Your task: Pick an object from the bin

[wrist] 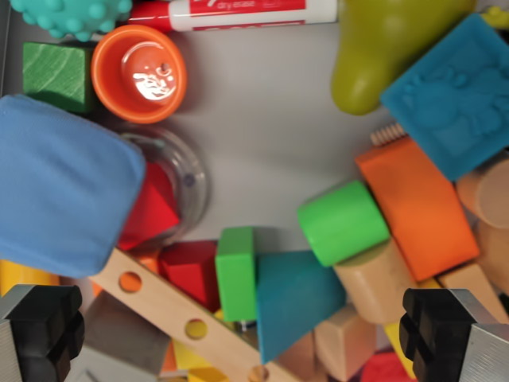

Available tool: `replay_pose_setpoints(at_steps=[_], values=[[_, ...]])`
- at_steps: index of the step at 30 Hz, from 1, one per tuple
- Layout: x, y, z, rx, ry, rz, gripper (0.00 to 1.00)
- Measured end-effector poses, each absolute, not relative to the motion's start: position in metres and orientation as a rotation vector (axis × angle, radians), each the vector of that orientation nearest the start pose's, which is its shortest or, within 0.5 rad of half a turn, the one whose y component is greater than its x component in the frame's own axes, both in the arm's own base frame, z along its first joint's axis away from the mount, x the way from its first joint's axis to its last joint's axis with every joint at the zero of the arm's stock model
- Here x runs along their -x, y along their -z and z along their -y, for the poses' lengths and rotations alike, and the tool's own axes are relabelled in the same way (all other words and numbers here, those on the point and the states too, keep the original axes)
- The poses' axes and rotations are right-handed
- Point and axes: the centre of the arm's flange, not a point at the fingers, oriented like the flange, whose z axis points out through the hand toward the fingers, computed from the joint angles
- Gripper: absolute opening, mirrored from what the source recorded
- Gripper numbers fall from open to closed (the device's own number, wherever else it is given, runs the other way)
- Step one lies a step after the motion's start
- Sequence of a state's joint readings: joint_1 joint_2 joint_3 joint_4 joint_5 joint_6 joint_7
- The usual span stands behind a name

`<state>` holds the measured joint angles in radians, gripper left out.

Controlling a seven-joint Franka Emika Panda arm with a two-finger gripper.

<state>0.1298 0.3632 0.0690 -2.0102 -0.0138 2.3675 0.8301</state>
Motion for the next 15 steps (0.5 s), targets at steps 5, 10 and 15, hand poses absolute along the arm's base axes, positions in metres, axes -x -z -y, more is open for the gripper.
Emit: replay_pose_setpoints(at_steps=[5,10,15], values=[[-0.591,-0.258,-0.129,2.993,-0.017,-0.927,1.00],[-0.590,-0.242,-0.142,3.007,-0.018,-0.888,1.00],[-0.590,-0.225,-0.156,3.020,-0.017,-0.848,1.00]])
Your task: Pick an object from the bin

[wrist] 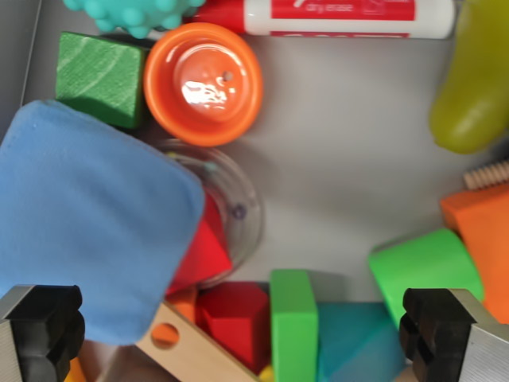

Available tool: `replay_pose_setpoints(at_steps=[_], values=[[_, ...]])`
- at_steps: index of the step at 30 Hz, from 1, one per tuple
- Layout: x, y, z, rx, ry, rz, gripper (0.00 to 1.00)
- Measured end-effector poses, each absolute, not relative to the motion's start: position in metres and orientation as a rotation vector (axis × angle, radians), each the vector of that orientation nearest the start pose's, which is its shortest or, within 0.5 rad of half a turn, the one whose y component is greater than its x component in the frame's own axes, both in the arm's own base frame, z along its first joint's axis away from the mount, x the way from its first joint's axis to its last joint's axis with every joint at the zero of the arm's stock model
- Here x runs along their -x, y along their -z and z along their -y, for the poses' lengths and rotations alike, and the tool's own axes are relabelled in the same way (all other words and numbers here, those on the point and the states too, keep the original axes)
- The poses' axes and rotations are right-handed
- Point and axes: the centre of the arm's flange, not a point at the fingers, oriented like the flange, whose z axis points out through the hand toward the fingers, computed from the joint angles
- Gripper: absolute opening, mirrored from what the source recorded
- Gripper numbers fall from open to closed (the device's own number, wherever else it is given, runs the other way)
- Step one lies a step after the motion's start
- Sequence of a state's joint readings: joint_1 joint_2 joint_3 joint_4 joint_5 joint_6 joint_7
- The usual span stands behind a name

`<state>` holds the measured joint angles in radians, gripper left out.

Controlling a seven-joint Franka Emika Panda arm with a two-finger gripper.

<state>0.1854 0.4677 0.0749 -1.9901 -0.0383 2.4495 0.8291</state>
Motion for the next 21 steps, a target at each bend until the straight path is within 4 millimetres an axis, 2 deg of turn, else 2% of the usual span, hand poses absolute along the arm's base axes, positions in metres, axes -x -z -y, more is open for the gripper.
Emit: replay_pose_setpoints(at_steps=[13,21], values=[[-0.589,-0.183,-0.189,3.048,-0.013,-0.747,1.00],[-0.594,-0.164,-0.184,3.041,0.010,-0.755,1.00]])
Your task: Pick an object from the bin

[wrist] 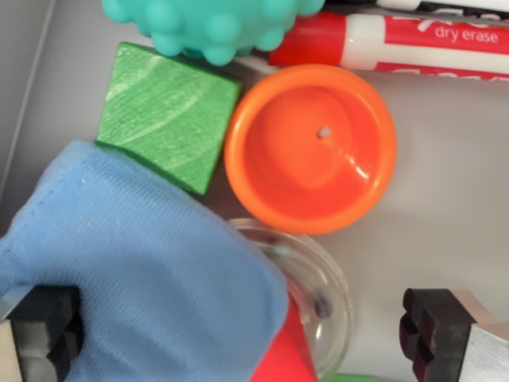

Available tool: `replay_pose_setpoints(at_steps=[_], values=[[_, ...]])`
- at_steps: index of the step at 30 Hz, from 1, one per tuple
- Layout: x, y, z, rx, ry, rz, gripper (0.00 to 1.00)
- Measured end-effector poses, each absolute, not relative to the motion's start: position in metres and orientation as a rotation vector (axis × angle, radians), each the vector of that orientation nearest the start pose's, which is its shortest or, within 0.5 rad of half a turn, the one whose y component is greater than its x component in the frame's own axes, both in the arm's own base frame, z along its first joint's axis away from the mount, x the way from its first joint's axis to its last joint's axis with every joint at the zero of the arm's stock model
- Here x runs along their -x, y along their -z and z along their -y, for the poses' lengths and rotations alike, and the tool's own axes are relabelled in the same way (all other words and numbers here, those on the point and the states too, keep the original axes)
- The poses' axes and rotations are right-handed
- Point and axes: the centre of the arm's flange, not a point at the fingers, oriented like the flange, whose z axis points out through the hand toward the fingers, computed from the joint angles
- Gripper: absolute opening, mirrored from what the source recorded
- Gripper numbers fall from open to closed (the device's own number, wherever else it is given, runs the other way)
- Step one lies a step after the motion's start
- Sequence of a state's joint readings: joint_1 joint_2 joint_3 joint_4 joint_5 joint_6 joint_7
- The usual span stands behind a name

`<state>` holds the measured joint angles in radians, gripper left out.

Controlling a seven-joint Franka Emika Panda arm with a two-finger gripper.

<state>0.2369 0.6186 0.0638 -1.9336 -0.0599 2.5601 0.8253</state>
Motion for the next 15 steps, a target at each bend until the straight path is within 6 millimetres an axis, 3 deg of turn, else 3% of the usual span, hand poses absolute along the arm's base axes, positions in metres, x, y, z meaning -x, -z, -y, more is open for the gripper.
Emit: replay_pose_setpoints(at_steps=[11,12,15], values=[[-0.595,-0.142,-0.180,3.042,0.011,-0.758,1.00],[-0.595,-0.142,-0.180,3.042,0.012,-0.758,0.00],[-0.595,-0.141,-0.181,3.042,0.012,-0.757,0.00]])
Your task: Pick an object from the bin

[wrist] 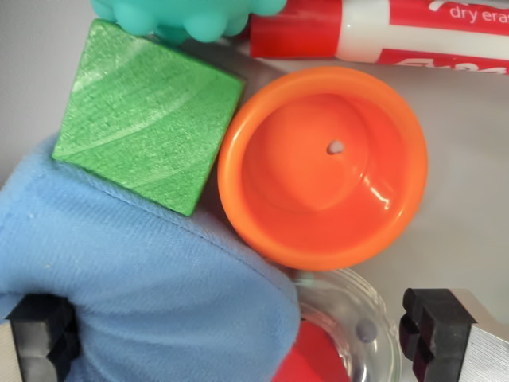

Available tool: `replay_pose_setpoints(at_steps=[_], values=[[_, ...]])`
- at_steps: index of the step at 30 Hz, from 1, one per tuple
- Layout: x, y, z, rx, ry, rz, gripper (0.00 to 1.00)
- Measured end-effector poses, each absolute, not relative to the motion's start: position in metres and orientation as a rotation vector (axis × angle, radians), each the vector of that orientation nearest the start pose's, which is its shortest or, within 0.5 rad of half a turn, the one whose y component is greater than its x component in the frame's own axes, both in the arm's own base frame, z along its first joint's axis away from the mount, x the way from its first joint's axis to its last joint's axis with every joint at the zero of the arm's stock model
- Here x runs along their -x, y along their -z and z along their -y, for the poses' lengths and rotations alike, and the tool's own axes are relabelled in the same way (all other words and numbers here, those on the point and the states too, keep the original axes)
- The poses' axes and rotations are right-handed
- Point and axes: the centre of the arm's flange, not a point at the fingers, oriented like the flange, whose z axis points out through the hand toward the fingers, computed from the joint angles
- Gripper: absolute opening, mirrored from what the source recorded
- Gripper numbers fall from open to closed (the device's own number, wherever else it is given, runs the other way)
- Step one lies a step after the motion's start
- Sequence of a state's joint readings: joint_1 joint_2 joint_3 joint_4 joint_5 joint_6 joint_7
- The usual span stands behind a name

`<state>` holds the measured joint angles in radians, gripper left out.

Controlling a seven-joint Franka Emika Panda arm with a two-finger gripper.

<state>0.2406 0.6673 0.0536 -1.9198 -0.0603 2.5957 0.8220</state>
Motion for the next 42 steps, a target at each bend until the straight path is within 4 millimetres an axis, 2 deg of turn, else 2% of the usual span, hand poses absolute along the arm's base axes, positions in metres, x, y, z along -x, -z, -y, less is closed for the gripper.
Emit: replay_pose_setpoints(at_steps=[27,42], values=[[-0.594,-0.136,-0.181,3.045,0.005,-0.756,0.00],[-0.594,-0.148,-0.181,3.044,0.011,-0.755,0.00]])
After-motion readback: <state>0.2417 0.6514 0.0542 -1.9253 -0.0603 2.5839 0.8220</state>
